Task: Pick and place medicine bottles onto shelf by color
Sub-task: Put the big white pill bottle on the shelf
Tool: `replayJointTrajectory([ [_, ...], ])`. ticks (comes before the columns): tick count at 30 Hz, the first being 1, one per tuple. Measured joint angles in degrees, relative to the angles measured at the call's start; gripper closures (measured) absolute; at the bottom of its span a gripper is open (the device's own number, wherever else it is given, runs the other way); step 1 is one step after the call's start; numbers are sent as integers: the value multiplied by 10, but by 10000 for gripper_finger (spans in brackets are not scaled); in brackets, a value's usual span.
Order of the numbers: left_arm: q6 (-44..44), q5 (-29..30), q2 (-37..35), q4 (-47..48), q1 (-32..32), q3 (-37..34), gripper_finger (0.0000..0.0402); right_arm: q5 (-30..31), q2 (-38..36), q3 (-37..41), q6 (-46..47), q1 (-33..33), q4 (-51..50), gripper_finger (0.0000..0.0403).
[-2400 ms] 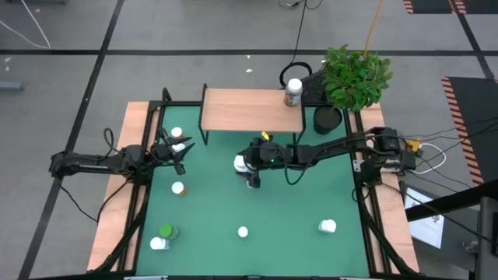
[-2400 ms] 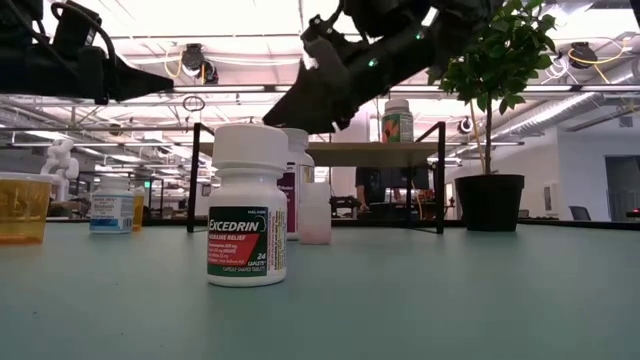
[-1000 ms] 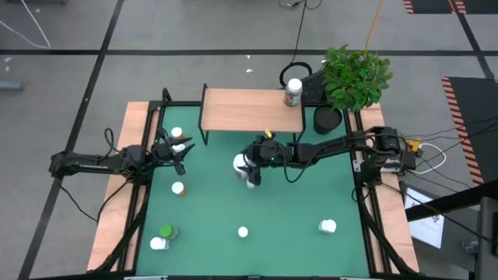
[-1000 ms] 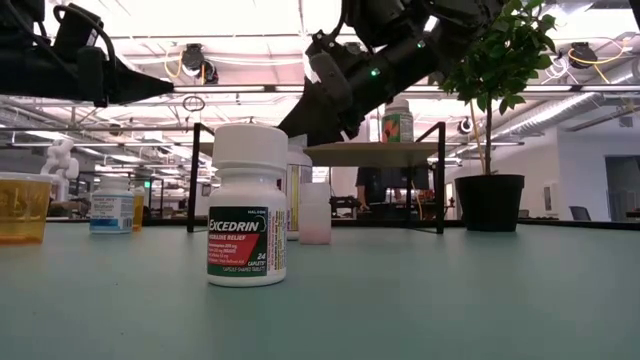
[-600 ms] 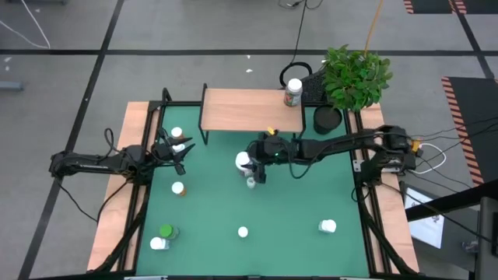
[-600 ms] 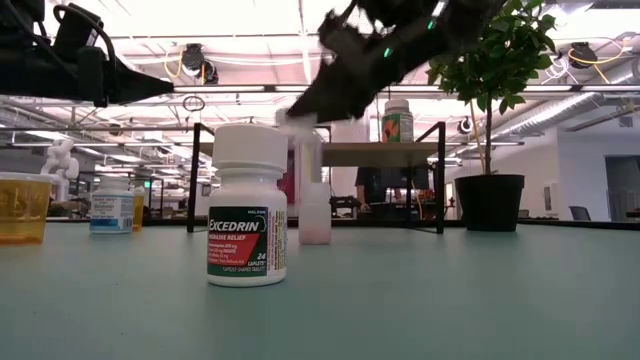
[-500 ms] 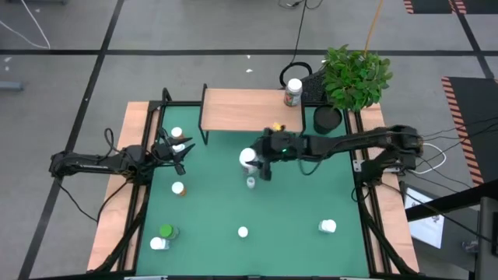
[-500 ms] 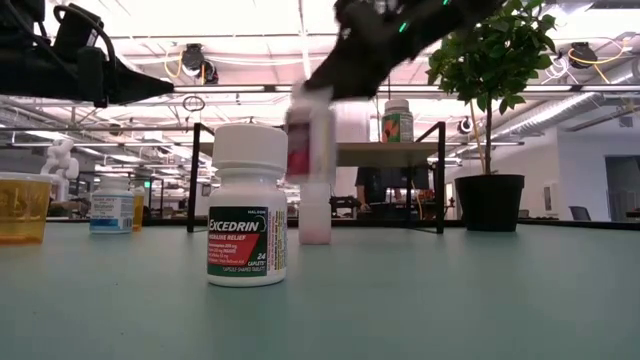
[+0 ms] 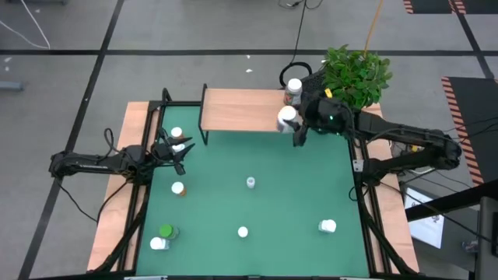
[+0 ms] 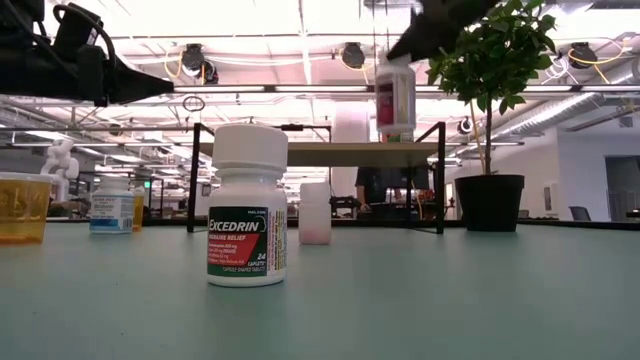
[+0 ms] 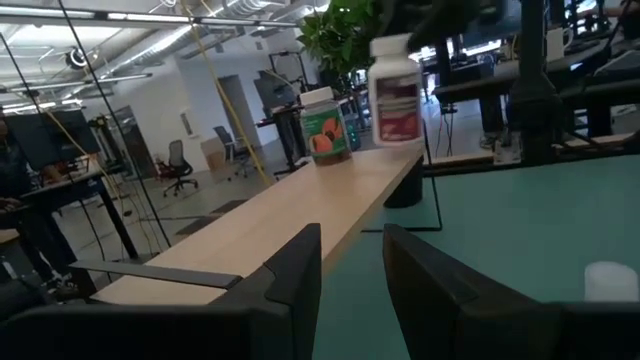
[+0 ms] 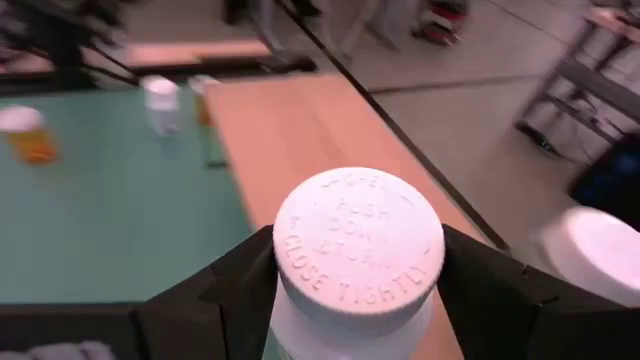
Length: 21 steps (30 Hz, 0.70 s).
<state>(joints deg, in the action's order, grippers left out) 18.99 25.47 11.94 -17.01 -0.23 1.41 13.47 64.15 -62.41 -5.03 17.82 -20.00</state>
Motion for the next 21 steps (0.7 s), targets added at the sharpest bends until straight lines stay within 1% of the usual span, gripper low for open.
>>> replayJointTrajectory([
  [6, 3, 0, 0, 0, 0, 0, 289, -3, 29, -1, -24, 86, 5, 173],
  [11, 4, 0, 0, 0, 0, 0, 289, -70, 50, -2, -19, 145, 29, 172],
  [13, 4, 0, 0, 0, 0, 0, 289, -91, 55, -2, -17, 160, 33, 171],
  [17, 4, 0, 0, 0, 0, 0, 289, -97, 59, -2, -16, 175, 25, 171],
  [21, 2, 0, 0, 0, 0, 0, 289, -107, 58, -2, -11, 175, 22, 170],
])
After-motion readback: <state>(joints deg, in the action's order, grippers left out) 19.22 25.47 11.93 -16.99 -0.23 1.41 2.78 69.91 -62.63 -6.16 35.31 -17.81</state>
